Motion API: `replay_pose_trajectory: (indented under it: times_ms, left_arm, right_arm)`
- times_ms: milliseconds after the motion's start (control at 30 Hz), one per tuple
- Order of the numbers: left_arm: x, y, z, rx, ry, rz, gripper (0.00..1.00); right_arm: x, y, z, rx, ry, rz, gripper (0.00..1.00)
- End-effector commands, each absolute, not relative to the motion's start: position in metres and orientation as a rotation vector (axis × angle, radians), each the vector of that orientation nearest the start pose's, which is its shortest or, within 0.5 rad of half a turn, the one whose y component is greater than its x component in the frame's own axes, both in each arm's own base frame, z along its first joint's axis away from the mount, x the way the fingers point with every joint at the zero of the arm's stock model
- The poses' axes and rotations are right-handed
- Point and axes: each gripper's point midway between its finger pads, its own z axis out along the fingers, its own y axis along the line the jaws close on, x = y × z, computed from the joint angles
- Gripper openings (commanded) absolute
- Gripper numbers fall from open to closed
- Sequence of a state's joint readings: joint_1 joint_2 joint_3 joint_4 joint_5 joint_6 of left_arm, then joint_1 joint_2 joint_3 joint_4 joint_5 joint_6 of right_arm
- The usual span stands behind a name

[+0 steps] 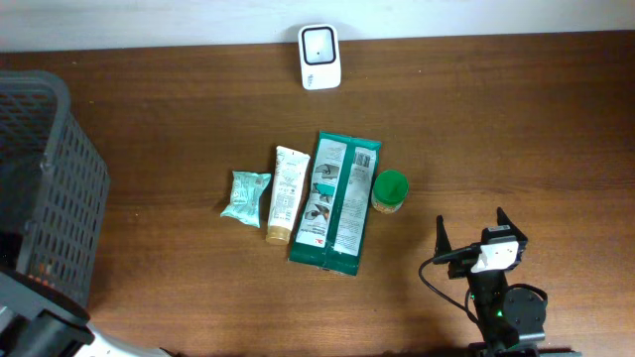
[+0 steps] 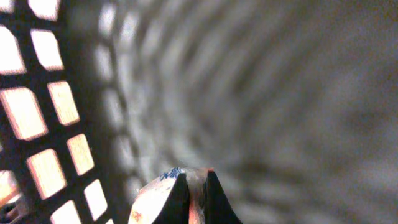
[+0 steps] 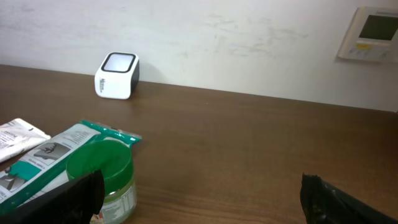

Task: Scan the item barcode
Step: 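Reach the left gripper into the basket and grasp the orange tissue pack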

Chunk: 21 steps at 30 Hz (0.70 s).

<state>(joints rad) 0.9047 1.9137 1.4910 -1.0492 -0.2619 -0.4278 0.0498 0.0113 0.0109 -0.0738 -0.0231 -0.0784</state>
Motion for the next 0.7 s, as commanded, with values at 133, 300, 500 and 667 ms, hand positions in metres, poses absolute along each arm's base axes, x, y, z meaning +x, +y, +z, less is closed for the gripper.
replay_pose_trajectory:
  times_ms: [133,300,500,667]
  left_arm:
    - [0.283,0.364,0.239,-1.639,2.106,0.372,0.00]
    - [0.343,0.311,0.341,-1.327,1.996,0.325,0.00]
    - [0.408,0.179,0.381,-0.902,2.105,0.146,0.00]
    - [0.451,0.045,0.353,-0.563,2.304,-0.049,0.00]
  right_arm:
    - [0.246,0.017,0.155,-0.117,1.646,0.003,0.98]
    - [0.246,0.017,0.155,-0.117,1.646,0.003,0.98]
    - [0.246,0.017,0.155,-0.117,1.646,0.003,0.98]
    - [0.246,0.017,0.155,-0.117,1.646,0.003,0.98]
